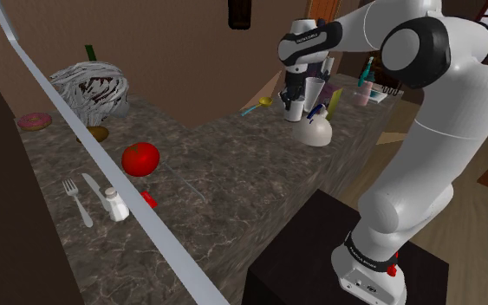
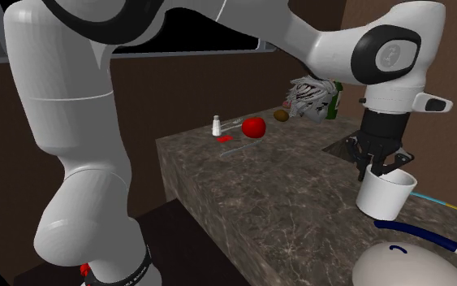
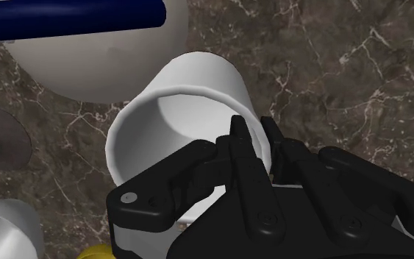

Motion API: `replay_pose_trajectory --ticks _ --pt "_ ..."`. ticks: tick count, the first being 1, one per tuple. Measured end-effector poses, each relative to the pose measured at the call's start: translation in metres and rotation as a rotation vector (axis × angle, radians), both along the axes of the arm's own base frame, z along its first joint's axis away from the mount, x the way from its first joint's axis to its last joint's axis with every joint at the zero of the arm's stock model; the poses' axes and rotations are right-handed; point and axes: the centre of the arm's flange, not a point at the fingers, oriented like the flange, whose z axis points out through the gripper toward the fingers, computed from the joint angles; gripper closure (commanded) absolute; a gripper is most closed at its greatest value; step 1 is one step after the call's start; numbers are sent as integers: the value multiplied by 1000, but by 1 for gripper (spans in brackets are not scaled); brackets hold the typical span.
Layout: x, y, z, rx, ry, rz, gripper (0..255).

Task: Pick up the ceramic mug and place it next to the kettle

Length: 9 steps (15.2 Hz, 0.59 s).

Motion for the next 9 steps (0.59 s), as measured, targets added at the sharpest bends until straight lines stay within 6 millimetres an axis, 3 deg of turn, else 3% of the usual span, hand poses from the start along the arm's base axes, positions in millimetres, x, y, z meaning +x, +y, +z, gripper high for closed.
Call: replay_pose_trajectory --ticks 9 --pt "1 1 -48 0 0 0 255"
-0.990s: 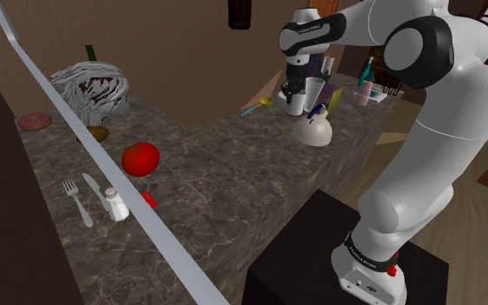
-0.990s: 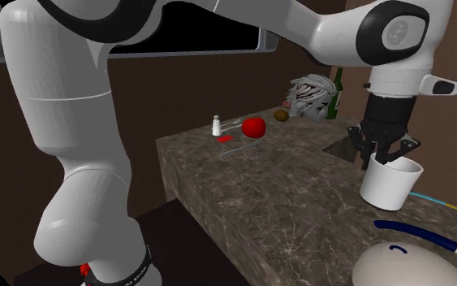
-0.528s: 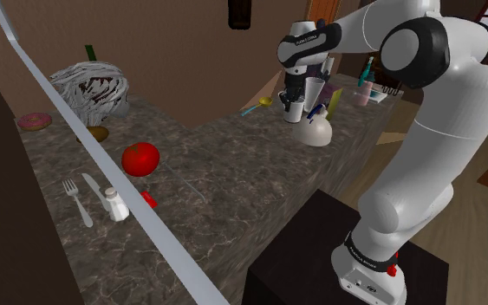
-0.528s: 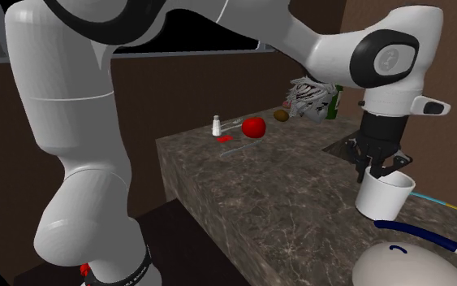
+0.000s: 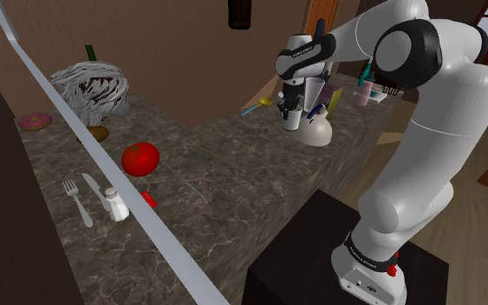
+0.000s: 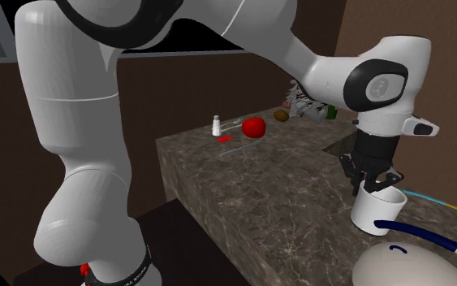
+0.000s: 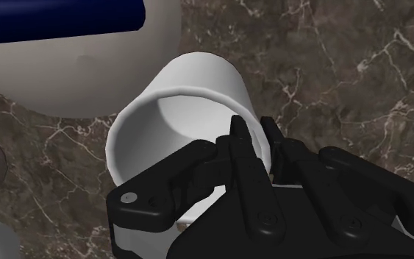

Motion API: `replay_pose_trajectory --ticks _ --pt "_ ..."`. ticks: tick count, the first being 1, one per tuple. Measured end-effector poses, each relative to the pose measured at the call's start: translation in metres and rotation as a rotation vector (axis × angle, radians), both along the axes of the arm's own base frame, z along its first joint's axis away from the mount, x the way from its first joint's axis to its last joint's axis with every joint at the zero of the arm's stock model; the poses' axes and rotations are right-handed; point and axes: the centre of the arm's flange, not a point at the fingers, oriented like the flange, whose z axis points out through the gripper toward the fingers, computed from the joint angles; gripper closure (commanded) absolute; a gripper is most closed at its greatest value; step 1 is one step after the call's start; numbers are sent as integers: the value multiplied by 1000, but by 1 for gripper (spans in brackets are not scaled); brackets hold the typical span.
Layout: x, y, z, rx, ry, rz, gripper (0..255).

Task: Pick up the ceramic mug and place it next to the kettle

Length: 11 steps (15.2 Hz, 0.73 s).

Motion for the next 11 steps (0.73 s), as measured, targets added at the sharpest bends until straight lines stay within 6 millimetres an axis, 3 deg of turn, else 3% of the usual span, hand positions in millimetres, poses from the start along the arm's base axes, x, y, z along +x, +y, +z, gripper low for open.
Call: replay_pose_trajectory --ticks 11 --pt "0 1 -52 0 -1 0 255"
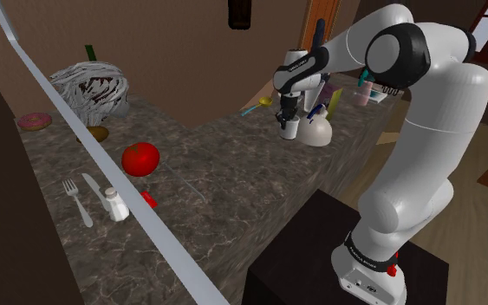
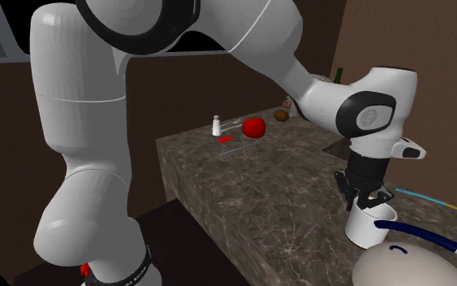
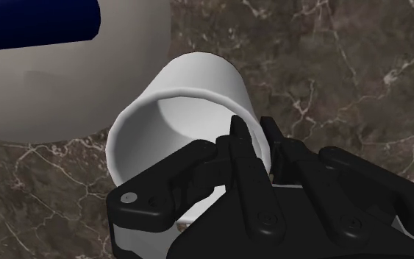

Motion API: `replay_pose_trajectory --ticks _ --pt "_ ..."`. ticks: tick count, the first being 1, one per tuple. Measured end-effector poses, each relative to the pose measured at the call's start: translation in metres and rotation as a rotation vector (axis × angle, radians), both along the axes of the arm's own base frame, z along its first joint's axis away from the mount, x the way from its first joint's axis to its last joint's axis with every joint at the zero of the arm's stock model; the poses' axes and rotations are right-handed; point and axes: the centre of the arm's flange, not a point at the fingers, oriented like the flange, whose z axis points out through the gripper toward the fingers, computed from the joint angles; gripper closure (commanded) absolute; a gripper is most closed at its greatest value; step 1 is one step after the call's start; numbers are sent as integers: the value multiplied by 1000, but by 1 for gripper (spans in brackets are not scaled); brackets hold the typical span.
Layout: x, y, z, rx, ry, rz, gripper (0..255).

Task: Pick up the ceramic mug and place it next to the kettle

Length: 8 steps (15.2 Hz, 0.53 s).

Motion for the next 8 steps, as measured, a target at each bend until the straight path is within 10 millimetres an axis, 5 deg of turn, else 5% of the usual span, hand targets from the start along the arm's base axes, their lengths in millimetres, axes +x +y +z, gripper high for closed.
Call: replay_pose_trajectory --ticks 5,6,8 --pt "0 0 -2 0 0 0 255" --pt "0 0 -2 0 0 0 0" --pt "0 0 -2 0 0 0 0"
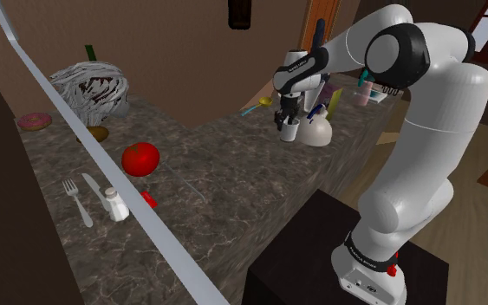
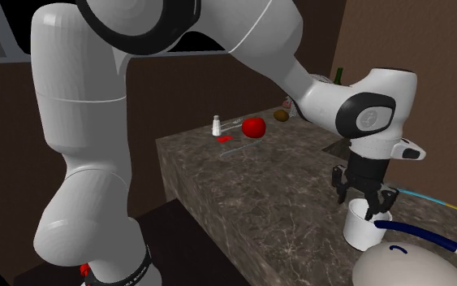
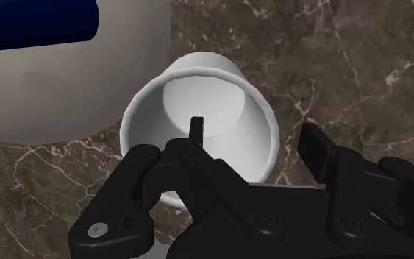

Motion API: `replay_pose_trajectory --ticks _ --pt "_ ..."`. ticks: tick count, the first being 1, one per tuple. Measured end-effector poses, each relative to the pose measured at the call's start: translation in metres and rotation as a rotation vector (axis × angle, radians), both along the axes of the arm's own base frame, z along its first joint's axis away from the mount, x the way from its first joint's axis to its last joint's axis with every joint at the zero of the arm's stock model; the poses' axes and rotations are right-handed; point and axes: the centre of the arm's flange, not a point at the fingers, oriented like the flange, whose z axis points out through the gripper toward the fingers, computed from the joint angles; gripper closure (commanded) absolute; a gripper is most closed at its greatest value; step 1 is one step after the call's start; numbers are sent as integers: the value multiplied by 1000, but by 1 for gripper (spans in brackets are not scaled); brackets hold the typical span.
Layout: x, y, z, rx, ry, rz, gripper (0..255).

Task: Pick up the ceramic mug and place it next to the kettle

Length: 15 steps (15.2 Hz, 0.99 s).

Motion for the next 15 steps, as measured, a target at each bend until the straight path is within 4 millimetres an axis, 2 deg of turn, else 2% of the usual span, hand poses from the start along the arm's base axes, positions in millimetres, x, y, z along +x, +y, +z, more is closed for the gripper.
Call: replay_pose_trajectory --ticks 4,9,15 --pt "0 0 0 0 0 0 0" --pt "1 4 45 -1 -1 0 0" --pt "1 3 50 0 0 0 0"
